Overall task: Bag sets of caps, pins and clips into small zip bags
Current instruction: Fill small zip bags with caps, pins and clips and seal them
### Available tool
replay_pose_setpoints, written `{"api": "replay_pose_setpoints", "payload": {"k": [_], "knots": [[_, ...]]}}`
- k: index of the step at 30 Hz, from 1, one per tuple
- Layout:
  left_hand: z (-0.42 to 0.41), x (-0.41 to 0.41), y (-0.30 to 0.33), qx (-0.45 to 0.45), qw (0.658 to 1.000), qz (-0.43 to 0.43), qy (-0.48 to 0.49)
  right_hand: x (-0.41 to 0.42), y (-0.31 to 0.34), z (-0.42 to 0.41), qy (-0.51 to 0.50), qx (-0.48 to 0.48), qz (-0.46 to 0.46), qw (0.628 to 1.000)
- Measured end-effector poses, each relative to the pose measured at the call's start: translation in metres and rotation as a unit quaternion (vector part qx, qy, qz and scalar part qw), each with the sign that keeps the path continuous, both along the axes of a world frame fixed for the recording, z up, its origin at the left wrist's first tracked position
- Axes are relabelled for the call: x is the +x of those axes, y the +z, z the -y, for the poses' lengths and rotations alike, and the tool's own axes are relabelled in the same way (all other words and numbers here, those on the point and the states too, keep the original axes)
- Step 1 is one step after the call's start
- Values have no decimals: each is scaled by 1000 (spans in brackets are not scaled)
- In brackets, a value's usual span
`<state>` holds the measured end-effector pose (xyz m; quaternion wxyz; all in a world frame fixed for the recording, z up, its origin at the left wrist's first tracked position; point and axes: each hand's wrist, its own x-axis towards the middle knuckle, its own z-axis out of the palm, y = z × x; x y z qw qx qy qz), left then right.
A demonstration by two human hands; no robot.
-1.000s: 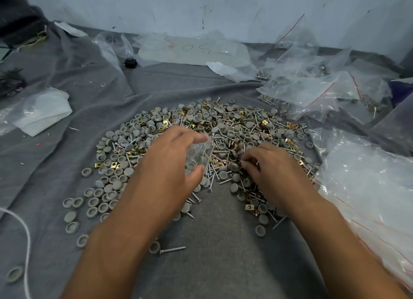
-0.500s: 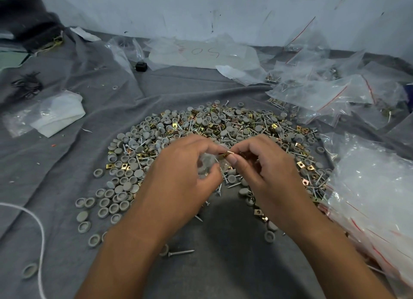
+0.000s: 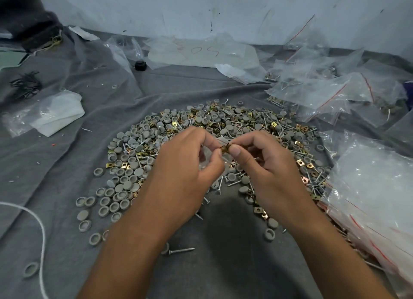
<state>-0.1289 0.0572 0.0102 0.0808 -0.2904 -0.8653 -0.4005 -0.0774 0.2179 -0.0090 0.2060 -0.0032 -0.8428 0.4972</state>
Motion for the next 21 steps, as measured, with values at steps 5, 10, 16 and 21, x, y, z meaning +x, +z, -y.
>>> {"api": "replay_pose_setpoints", "payload": {"k": [5, 10, 16, 21], "knots": [[-10, 1, 4, 55, 998, 30, 3, 0, -3, 24, -11, -287, 16, 958], [-25, 3, 4, 47, 998, 46, -2, -7, -2, 44, -147, -567, 18, 810], [-6, 4, 1, -27, 999, 16, 7, -11, 10, 10, -193, -559, -22, 806], [4, 1, 5, -42, 999, -14, 29, -9, 8, 10, -160, -464, 9, 871]]}}
